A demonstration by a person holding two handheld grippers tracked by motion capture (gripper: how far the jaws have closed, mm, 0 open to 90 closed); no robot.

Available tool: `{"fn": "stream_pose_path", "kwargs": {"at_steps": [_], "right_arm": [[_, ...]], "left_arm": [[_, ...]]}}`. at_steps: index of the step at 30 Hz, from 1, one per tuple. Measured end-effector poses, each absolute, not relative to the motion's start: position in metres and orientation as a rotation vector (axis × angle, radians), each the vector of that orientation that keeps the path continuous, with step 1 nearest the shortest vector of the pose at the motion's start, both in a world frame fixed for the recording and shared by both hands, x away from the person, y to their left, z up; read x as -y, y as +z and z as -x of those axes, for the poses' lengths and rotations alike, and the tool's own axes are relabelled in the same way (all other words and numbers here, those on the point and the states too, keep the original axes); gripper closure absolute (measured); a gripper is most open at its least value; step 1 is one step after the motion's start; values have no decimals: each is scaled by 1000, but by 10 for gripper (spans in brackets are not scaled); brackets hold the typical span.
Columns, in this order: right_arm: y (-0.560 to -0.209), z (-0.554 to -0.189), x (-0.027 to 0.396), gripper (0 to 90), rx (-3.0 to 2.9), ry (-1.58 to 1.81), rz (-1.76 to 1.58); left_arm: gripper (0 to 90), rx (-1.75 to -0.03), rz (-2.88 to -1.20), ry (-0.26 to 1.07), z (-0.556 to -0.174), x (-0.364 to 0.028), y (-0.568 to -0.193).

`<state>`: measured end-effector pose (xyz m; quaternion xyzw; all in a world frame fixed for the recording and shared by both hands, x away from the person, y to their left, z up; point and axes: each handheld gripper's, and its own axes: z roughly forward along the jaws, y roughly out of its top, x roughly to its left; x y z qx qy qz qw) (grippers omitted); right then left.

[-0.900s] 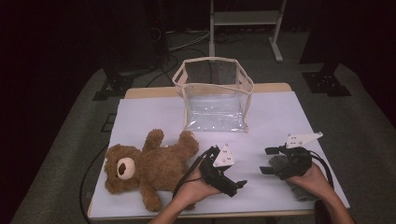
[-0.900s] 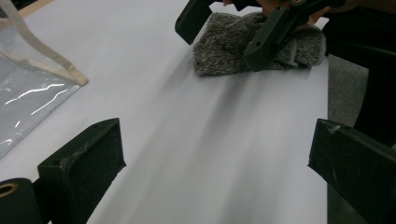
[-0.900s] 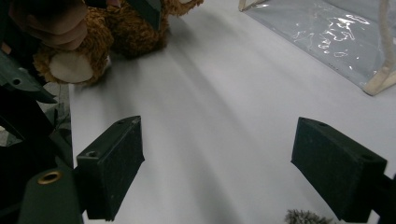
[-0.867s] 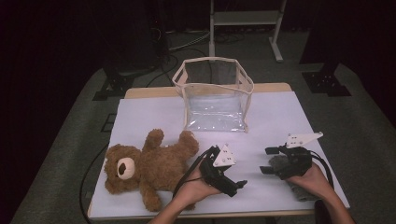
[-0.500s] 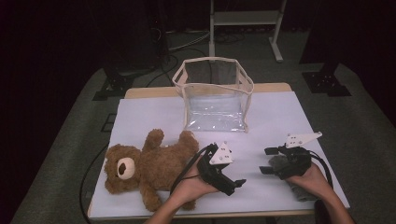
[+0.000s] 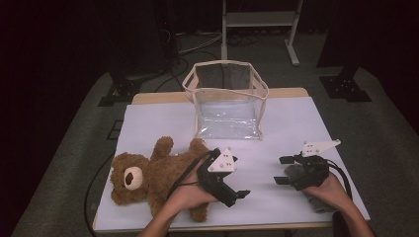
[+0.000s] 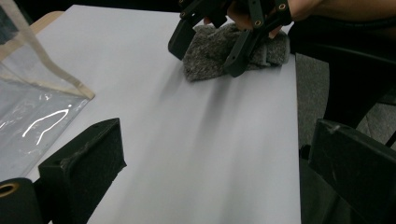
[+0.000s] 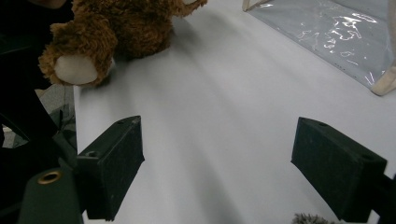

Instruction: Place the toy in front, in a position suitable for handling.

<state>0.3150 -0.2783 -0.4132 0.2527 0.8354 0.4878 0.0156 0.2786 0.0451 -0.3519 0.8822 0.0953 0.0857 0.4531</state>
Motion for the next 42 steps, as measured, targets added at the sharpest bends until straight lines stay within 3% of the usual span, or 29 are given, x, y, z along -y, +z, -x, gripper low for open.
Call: {"fn": "stream_pose_path", "kwargs": {"at_steps": [19,42], "right_arm": [[-413,-318,271,154,-2634,1513,-754],[-417,-318,264,154,-2676,1500,-738]], "left_arm": [[26,-316,-2191,305,-302,-121,-321],[112,-414,-2251,382,-326,-205,-304]]}}
